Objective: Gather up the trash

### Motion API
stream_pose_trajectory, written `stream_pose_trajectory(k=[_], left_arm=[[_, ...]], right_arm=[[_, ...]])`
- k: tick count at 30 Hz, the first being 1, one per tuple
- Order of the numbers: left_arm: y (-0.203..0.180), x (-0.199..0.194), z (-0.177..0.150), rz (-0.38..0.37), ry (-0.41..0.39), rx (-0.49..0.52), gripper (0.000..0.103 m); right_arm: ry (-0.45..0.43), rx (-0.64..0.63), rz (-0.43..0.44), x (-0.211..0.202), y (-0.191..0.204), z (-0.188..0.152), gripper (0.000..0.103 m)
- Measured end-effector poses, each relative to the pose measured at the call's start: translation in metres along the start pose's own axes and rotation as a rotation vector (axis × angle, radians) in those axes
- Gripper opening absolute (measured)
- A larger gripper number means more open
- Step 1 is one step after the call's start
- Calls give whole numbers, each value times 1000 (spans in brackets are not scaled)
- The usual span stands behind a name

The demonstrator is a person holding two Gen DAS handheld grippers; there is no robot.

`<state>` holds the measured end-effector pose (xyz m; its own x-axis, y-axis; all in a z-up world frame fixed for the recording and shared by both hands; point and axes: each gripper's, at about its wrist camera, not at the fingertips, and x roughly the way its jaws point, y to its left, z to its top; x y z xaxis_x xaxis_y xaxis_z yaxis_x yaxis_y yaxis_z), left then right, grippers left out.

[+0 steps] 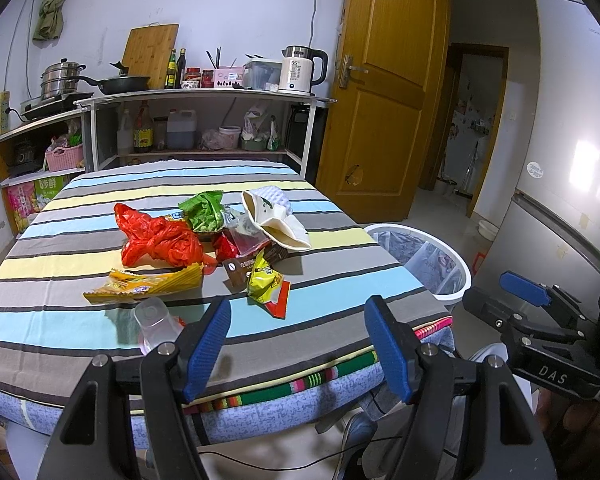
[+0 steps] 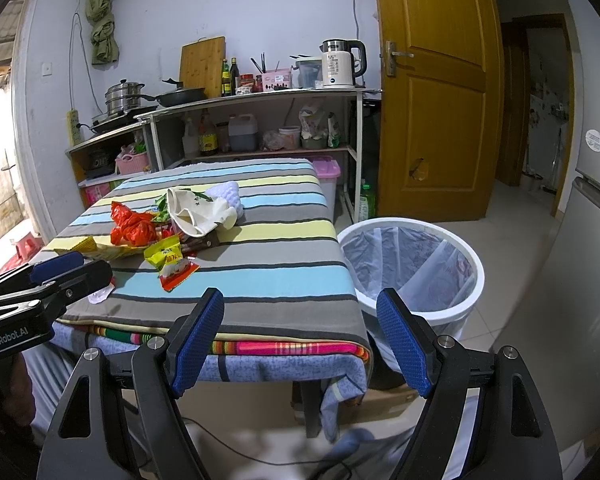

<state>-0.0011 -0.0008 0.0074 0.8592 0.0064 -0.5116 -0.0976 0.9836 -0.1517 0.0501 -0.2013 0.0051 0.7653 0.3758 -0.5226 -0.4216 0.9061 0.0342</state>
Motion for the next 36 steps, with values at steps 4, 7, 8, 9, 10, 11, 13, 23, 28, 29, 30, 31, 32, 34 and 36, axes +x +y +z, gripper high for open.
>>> stream_pose_trajectory(k=[4,7,8,9,10,11,13,23,28,29,30,31,32,34,36], left_arm=[[-1,-1,1,2,-1,1,71],[-3,-6,2,2,-5,4,71],[-3,-7,3,2,-6,4,71],[-4,-7,3,2,-7,4,71],[-4,-8,4,2,-7,5,71],[-3,-7,3,1,-6,3,71],[-4,-8,4,1,-6,3,71],[8,-5,6,29,-12,-13,71],[27,-4,7,65,-24,-37,71],[32,-4,8,79,-25,-42,71],[37,-4,9,99,-28,-45,71],[42,-5,10,115,-34,-50,71],[47,-5,10,127,-40,-55,71],[58,-6,12,160,-51,-66,71],[69,-7,14,193,-60,-76,71]], right_arm=[[-1,-1,-1,0,0,0,79],[0,0,-1,0,0,0,79],[1,0,-1,0,0,0,79],[0,-1,-1,0,0,0,79],[-2,-1,-1,0,0,0,79],[-2,-2,-1,0,0,0,79],[-1,-2,0,0,0,0,79],[31,-24,62,12,8,5,79],[63,-54,124,26,23,6,79],[72,-63,135,29,26,7,79],[80,-72,143,33,30,7,79],[87,-79,152,36,32,7,79],[94,-87,165,39,35,7,79],[99,-102,180,44,42,9,79],[101,-126,201,49,49,11,79]])
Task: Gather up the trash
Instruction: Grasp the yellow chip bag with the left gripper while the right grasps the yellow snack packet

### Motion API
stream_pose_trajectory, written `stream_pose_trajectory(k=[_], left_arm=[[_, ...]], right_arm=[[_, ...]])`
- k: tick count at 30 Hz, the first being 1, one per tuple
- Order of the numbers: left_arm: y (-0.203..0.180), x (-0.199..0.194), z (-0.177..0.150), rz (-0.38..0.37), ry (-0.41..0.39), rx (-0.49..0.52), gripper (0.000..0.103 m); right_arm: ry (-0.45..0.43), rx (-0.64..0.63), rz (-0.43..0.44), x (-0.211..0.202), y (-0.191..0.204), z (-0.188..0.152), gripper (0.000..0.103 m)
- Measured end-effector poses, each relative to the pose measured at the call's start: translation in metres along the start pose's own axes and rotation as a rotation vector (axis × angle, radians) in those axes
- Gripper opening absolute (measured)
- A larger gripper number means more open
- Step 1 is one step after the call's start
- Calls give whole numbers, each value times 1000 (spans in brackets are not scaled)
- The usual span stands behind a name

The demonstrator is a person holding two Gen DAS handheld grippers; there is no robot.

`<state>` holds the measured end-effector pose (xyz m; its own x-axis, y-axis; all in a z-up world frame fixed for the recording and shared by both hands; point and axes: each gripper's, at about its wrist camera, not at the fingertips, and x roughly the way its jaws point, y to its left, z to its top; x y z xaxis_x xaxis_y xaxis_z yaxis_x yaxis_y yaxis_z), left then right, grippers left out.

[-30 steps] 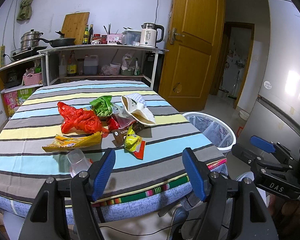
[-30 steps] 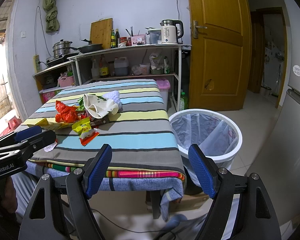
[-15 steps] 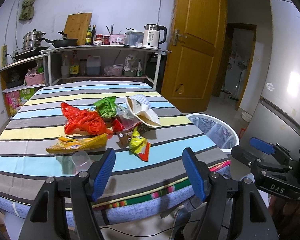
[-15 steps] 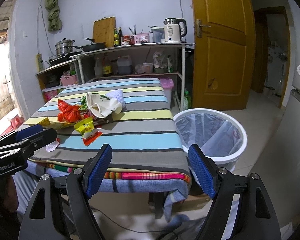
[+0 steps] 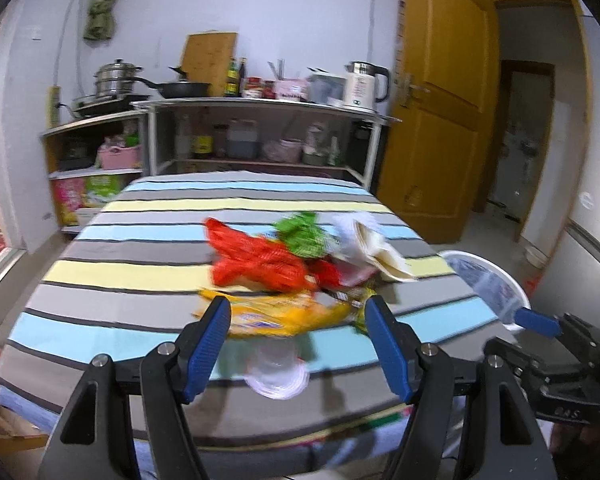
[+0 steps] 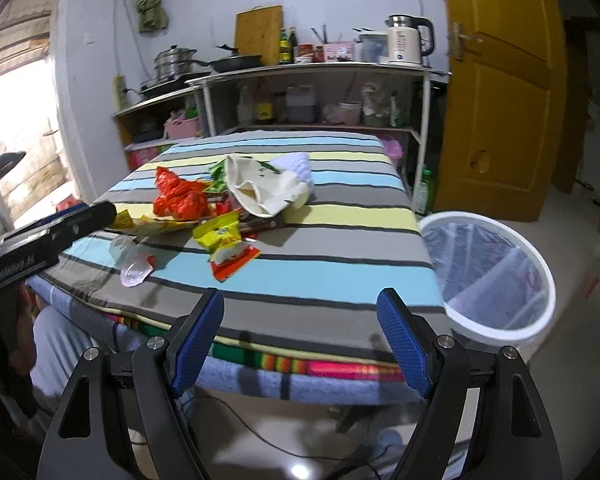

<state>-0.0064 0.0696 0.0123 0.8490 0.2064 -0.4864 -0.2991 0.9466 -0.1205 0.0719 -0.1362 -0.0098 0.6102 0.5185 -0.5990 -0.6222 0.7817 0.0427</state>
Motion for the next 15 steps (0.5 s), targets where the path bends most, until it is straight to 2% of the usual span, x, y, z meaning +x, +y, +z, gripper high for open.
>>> stream_pose_trajectory(k=[7,11,15], left_arm=[[37,11,4,28,19,-79,75],[54,16,2,4,54,-142,75],[61,26,-6,-51,127,-203,75]], right_arm=[[27,-55,46,30,13,13,79],[43,-88,67,47,25,20,79],[56,-124,74,60,35,24,79]])
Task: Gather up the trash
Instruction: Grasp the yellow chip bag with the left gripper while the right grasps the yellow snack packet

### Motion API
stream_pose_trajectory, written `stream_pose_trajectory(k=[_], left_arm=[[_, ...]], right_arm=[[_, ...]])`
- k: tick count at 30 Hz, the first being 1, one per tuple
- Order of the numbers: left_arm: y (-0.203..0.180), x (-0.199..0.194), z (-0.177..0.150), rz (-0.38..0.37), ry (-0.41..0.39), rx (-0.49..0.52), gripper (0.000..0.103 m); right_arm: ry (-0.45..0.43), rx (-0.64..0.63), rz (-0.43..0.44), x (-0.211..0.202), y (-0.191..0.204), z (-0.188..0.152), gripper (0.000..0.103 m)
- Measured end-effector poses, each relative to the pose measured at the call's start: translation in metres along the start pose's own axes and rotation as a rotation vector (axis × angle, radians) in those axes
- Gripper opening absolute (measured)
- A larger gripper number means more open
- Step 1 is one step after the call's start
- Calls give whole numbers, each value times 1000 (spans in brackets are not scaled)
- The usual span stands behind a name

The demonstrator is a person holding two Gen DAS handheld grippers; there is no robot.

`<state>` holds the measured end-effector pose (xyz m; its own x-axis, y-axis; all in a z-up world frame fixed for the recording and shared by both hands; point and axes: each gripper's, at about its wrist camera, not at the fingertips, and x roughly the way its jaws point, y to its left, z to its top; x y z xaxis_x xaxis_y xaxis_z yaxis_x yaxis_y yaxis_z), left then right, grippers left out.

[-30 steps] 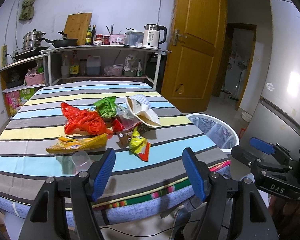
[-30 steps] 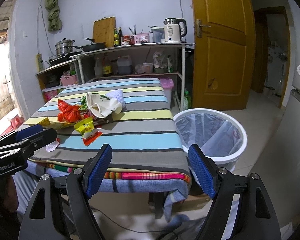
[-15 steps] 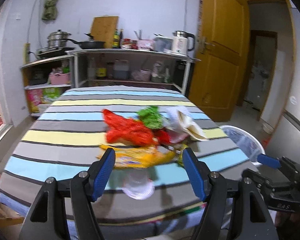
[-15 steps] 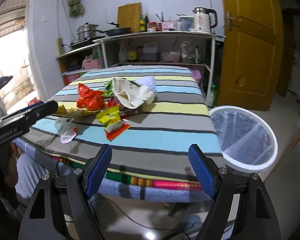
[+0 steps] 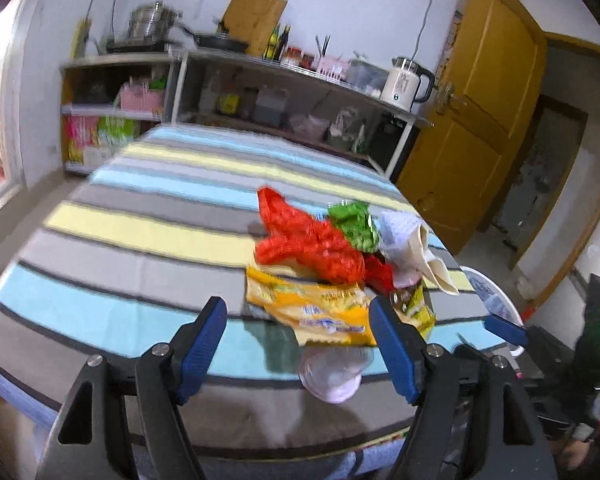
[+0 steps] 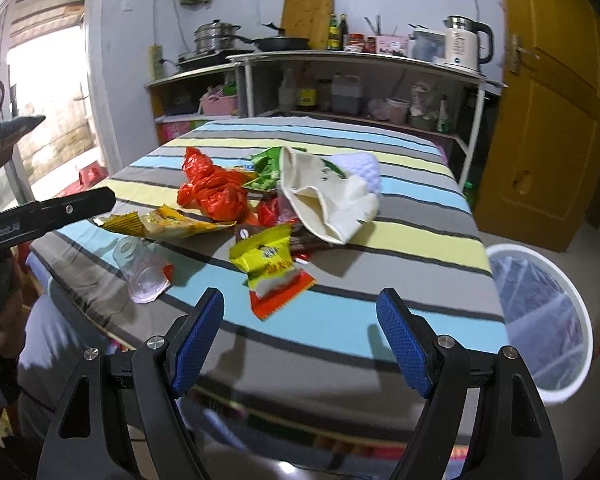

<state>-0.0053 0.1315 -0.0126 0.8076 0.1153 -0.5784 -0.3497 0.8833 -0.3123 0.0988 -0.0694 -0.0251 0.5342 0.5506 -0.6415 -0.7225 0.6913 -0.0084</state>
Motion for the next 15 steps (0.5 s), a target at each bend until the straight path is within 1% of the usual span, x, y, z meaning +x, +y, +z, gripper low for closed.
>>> stream_pose_trajectory(k=[7,10,12,13,15], left_arm=[[6,14,-10,-92,88,-81,74],[7,19,-11,-116,110,-100,67],[8,23,-9,-132,120,-110,57],[9,26,-8,-145,130,-121,54],[10,30,-7,-165,142,-138,43]], right_arm=[[22,-29,4,20,6,11,79],[30,-33,4,25,5,13,79],[33,-27,3,26,4,14,79],[36,-24,3,27,4,15,79],[44,-17,8,28,3,14,77]])
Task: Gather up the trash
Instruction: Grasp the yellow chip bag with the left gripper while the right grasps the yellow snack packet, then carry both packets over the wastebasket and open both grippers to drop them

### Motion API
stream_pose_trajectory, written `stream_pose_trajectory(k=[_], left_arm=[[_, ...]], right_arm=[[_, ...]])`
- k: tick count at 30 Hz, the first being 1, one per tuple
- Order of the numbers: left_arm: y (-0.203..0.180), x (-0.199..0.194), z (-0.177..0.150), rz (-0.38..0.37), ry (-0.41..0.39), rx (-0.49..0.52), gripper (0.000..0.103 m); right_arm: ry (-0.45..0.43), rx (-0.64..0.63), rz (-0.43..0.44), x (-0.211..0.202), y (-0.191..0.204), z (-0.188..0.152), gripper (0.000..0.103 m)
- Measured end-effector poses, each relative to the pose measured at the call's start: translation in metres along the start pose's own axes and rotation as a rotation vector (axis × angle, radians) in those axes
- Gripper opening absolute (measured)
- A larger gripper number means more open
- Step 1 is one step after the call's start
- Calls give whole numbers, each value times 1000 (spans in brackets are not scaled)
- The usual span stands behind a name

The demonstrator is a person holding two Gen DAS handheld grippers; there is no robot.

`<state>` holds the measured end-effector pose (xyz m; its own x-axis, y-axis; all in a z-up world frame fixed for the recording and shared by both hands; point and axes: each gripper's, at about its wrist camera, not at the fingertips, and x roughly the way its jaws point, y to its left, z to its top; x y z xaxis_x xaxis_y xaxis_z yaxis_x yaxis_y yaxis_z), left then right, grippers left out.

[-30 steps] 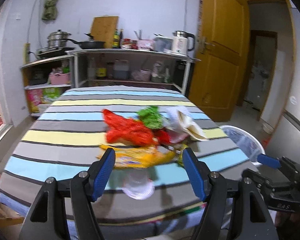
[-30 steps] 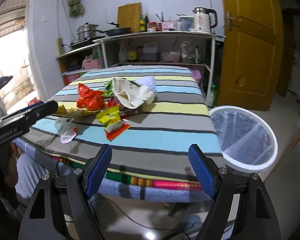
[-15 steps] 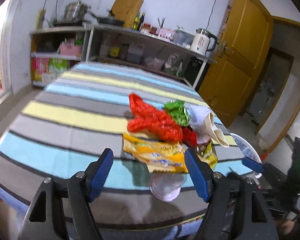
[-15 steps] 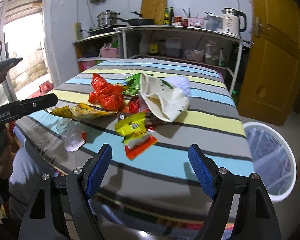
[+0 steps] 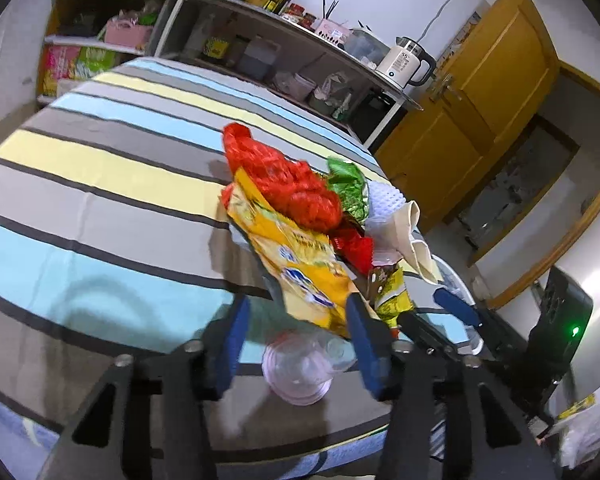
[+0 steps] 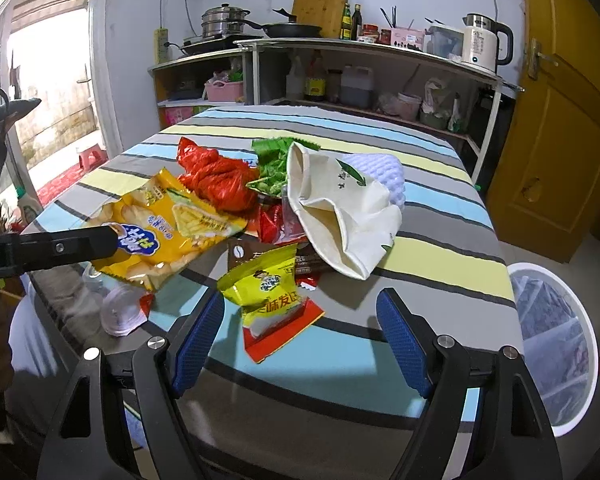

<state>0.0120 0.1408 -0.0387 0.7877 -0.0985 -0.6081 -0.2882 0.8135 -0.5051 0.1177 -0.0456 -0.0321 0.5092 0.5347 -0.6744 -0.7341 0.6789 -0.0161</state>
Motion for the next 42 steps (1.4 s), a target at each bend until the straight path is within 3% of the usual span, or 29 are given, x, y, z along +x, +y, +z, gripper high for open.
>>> stream_pose_trajectory(k=[6,13,14,17,21,34,42], left_arm=[[-4,4,5,-3,-2,26,20],[-6,3,7,10,-10,53,8],[-6,2,8,10,-11,56,7],[-9,0,10,7,-16,71,5],[-14,-6,11,3,-33,92,3],[-38,-32,13,-4,-94,146,2],[-71,-36,13,-34,-104,212,2]], right_arm=[[26,-8,18,5,2,1,70],[72,7,62,20,4,7,70],[77,4,61,21,5,7,67],[98,2,76,26,6,9,43],[94,9,79,22,6,7,38],[34,46,100,-18,5,0,36],[-27,108,46,-48,-20,-6,36]])
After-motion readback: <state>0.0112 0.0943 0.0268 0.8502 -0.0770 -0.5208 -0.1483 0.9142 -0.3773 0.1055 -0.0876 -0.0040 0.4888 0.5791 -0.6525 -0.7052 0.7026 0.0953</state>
